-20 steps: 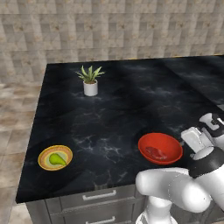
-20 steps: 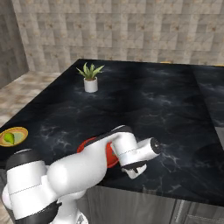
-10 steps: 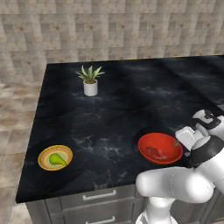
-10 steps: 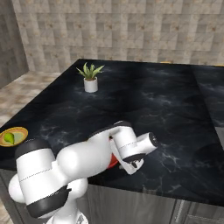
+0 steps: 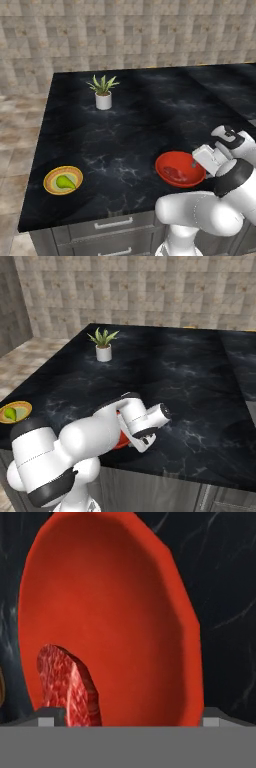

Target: Remove the pear from the bowl and place it on the small plate. Then place the bowl with only the steak in the microwave, close the door, and press the start button to microwave the steak.

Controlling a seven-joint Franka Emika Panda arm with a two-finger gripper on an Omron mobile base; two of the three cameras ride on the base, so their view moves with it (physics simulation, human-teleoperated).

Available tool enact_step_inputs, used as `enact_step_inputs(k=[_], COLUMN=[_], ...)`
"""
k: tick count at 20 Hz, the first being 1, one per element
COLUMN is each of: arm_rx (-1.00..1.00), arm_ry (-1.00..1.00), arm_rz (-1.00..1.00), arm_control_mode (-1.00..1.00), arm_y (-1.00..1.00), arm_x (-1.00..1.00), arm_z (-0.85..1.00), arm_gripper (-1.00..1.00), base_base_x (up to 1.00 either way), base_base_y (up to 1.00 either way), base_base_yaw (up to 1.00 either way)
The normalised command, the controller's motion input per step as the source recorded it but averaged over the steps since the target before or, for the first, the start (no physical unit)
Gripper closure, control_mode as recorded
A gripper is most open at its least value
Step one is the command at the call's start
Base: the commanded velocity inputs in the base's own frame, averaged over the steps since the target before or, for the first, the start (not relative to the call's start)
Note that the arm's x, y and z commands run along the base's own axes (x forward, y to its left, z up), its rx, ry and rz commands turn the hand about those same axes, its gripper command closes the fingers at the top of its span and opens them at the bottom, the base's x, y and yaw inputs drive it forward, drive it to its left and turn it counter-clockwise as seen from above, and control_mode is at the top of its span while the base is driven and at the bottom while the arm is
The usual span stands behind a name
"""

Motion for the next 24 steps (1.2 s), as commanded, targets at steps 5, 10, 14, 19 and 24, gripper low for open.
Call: enact_step_inputs(k=[5, 10, 14, 19, 24], arm_rx=[0.00, 0.00, 0.00, 0.00, 0.00], arm_ry=[0.00, 0.03, 0.01, 0.02, -0.12], arm_rz=[0.01, 0.00, 0.00, 0.00, -0.06], arm_control_mode=[-1.00, -1.00, -1.00, -1.00, -1.00], arm_y=[0.17, 0.19, 0.09, 0.09, 0.00], arm_x=[0.01, 0.02, 0.00, -0.08, -0.43], arm_z=[-0.05, -0.02, -0.06, -0.03, 0.26], arm_gripper=[1.00, 1.00, 1.00, 1.00, 1.00], base_base_x=[0.00, 0.00, 0.00, 0.00, 0.00], base_base_y=[0.00, 0.00, 0.00, 0.00, 0.00], base_base_yaw=[0.00, 0.00, 0.00, 0.00, 0.00])
